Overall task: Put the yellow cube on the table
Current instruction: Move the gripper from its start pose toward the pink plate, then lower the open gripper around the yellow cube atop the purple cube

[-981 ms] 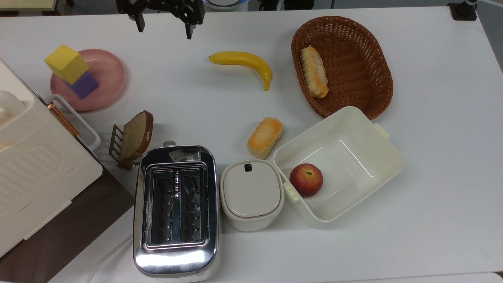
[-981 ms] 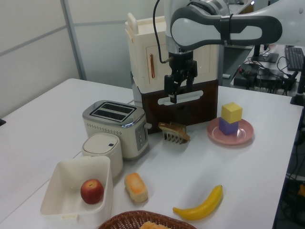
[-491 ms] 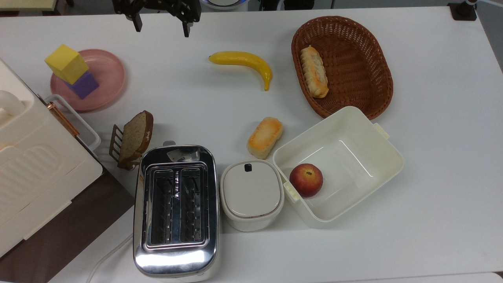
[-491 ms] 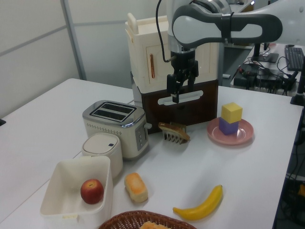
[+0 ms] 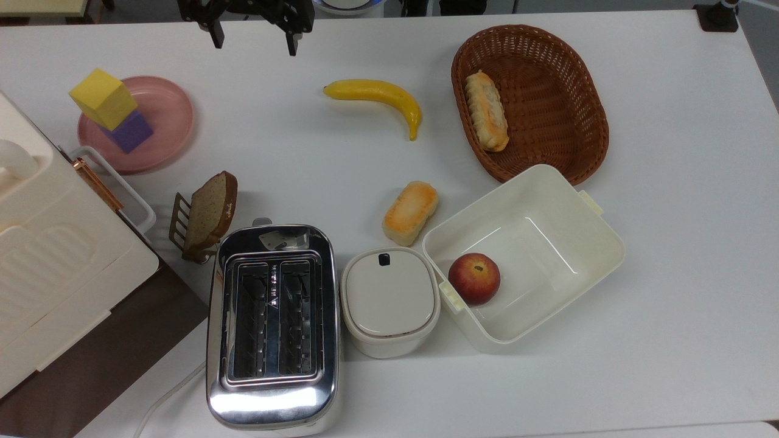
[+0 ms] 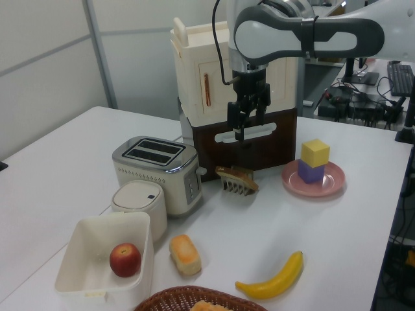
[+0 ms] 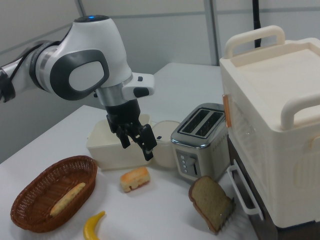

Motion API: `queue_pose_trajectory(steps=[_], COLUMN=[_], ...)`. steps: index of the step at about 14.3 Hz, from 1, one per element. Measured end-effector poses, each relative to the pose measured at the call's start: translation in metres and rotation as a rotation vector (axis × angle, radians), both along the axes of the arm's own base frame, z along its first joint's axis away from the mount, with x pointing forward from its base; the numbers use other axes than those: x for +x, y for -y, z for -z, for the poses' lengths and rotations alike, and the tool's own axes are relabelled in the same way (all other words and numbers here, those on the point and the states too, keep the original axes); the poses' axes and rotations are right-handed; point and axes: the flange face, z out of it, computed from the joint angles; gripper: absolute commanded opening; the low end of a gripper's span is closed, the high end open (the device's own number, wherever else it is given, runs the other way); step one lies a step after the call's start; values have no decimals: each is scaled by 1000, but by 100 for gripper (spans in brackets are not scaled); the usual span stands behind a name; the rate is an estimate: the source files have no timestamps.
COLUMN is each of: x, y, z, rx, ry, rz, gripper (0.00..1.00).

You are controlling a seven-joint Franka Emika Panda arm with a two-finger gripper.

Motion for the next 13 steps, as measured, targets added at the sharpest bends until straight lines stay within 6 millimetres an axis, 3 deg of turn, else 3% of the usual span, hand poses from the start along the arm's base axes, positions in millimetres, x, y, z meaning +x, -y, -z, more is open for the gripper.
queue_pose_trajectory(steps=[6,9,13], x=[-7,-16,-42], y=[3,51,143], z=[12,21,19], rx=[41,49,34], ry=[-65,-84,-61], rz=[76,251,373], gripper=[100,100,100])
